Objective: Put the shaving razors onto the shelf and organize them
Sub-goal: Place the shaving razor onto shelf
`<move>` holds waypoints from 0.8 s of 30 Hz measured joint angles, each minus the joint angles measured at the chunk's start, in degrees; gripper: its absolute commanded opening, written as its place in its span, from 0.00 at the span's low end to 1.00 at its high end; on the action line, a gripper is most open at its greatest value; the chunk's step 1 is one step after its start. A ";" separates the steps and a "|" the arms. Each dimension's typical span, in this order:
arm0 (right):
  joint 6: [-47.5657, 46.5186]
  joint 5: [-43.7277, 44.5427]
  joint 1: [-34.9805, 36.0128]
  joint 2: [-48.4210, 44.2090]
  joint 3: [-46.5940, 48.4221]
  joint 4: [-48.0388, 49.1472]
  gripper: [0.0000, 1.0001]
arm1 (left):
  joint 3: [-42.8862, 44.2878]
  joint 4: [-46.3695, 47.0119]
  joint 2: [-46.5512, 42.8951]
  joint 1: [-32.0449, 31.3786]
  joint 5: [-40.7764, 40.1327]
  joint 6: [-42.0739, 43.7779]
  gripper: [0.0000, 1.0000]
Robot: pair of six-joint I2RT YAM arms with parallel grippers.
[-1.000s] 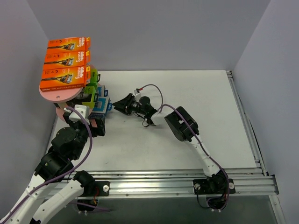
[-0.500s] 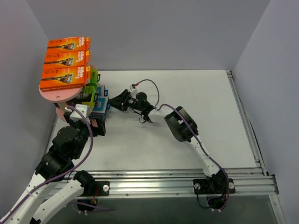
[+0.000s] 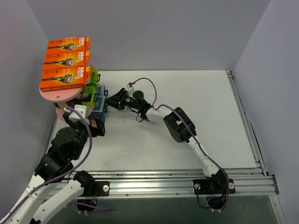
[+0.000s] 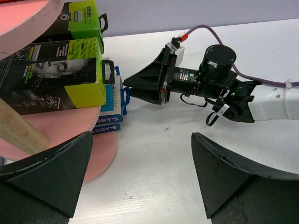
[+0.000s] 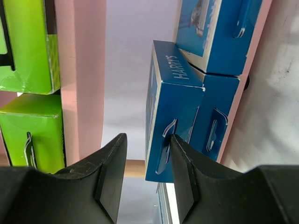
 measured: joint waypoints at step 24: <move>0.00 0.00 0.52 2.89 4.76 -2.54 0.38 | 0.00 0.00 -0.50 0.00 0.02 -0.02 0.95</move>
